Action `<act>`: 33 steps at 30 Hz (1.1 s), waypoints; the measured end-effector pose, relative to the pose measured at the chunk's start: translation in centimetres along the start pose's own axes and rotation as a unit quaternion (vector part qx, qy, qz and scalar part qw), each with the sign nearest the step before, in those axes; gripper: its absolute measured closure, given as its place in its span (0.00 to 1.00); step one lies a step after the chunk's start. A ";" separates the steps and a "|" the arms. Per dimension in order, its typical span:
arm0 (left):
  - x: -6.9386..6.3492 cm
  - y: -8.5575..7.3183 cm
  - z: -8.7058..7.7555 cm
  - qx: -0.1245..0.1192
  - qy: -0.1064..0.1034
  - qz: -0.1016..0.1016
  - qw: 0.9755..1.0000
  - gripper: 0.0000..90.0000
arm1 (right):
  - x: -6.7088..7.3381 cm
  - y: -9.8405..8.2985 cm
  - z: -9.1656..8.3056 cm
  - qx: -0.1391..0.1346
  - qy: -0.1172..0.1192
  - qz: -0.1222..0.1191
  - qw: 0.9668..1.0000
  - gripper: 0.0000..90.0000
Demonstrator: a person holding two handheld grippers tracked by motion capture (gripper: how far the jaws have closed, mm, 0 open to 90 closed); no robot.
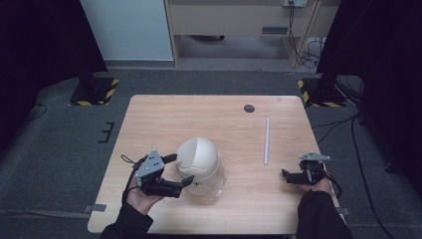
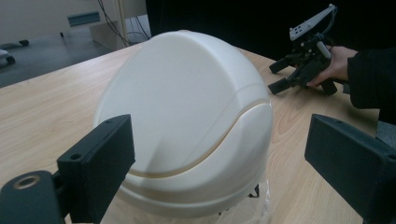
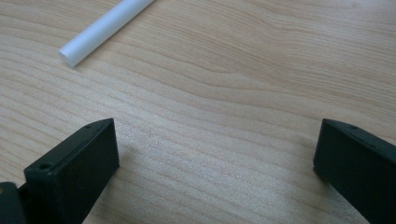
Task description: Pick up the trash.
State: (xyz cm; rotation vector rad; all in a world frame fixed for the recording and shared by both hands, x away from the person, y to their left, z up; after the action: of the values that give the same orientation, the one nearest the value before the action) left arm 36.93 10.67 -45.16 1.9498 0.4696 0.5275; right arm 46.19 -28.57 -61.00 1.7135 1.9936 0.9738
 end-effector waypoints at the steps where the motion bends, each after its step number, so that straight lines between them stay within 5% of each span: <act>1: 0.0 -0.1 0.2 0.002 -0.001 0.000 1.000 0.09 | 0.0 0.0 0.0 0.000 0.000 0.000 1.000 0.00; 26: -1.0 -1.0 3.3 0.036 -0.015 -0.002 0.999 0.08 | 0.1 0.1 0.1 0.000 -0.002 0.002 1.000 0.00; 33: -0.6 -1.0 3.2 0.029 -0.010 -0.007 1.000 0.08 | 0.3 0.2 0.2 0.014 -0.014 0.011 1.000 0.01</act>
State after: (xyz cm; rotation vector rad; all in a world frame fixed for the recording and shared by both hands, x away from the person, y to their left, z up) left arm 38.11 8.39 -47.36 2.0033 0.4901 0.4906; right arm 46.39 -28.17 -60.97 1.7586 1.9842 0.9282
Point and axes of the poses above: each handheld gripper's, and its own axes: z roughly forward along the jaws, y roughly out of its top, x roughly to its left, the point moved 10 cm from there along z, roughly forward along the jaws, and after that the axes turned 14 degrees about z, right-handed, at the moved point
